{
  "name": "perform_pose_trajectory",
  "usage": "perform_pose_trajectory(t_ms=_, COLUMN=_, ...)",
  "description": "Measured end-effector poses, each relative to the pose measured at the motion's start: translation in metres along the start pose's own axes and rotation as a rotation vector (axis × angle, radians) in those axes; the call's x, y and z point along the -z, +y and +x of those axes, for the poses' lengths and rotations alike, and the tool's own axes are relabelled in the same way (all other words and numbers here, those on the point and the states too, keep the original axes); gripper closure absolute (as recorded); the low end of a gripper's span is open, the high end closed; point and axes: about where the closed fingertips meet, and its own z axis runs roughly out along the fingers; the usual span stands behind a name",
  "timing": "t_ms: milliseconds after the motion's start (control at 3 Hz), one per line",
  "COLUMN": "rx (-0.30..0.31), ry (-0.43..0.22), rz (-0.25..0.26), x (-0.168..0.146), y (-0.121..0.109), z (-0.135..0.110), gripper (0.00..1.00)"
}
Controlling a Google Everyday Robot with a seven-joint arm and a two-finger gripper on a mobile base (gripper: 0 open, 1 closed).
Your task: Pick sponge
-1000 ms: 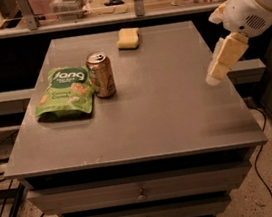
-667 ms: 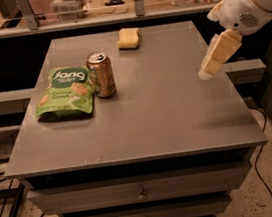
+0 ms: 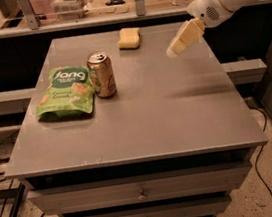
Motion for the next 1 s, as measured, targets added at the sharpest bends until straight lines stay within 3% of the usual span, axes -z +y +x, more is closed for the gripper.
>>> perform_pose_trajectory(t_ms=667, rx=-0.166, ry=-0.129, rz=0.048, x=-0.075, y=-0.04, z=-0.018, gripper=0.0)
perform_pose_trajectory(t_ms=1000, rx=-0.171, ry=-0.141, rz=0.065, x=-0.076, y=-0.045, z=-0.02, gripper=0.0)
